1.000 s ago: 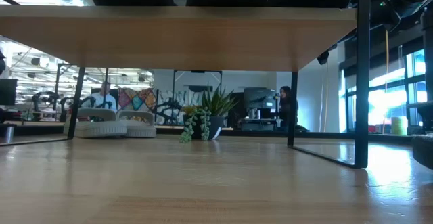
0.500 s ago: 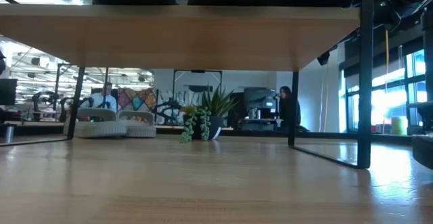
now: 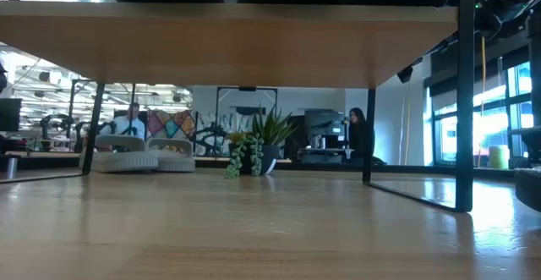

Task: Pick and place slides into the shelf
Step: Adjust the black slide on the shelf

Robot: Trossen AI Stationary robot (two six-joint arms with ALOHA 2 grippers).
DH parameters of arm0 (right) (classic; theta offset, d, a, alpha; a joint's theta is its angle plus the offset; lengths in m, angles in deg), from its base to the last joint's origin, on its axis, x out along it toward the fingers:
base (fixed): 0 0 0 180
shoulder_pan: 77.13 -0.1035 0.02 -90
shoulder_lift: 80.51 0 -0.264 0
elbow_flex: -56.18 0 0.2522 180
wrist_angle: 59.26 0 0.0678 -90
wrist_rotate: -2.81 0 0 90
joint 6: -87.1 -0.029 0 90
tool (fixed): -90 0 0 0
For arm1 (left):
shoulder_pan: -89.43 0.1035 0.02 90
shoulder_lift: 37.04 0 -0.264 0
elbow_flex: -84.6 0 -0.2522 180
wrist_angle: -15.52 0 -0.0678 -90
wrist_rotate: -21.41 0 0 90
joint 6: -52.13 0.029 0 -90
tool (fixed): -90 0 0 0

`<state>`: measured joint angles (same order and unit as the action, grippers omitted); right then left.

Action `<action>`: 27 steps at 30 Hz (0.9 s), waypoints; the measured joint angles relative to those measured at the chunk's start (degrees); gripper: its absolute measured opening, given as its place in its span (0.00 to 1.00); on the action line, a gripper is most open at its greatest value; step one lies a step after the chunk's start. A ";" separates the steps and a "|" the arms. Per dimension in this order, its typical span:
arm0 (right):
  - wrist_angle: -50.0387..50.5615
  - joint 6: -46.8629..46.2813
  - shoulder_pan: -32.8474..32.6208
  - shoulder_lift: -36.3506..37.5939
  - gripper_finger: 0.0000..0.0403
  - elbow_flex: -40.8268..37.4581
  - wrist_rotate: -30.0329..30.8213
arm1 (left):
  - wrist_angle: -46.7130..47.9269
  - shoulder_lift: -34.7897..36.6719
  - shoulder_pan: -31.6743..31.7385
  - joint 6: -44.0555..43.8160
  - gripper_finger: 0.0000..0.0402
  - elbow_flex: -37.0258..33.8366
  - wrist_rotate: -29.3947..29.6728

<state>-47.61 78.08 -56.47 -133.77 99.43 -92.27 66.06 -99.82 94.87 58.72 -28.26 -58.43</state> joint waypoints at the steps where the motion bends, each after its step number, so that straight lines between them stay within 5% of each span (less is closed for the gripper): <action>1: 0.03 0.01 -0.01 0.00 0.02 0.00 0.00 | -0.16 0.00 0.00 0.00 0.73 0.00 -1.01; 19: -2.04 0.52 -0.01 0.02 0.02 0.00 -0.68 | -0.23 1.60 -1.74 1.55 0.73 3.96 -2.60; 27: -6.04 0.51 -2.07 0.02 0.02 3.03 -10.78 | -0.22 1.55 -6.23 1.03 0.73 3.98 -2.80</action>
<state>-53.66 78.60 -58.54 -133.74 102.46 -103.05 65.84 -98.27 88.64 59.75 -24.28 -61.23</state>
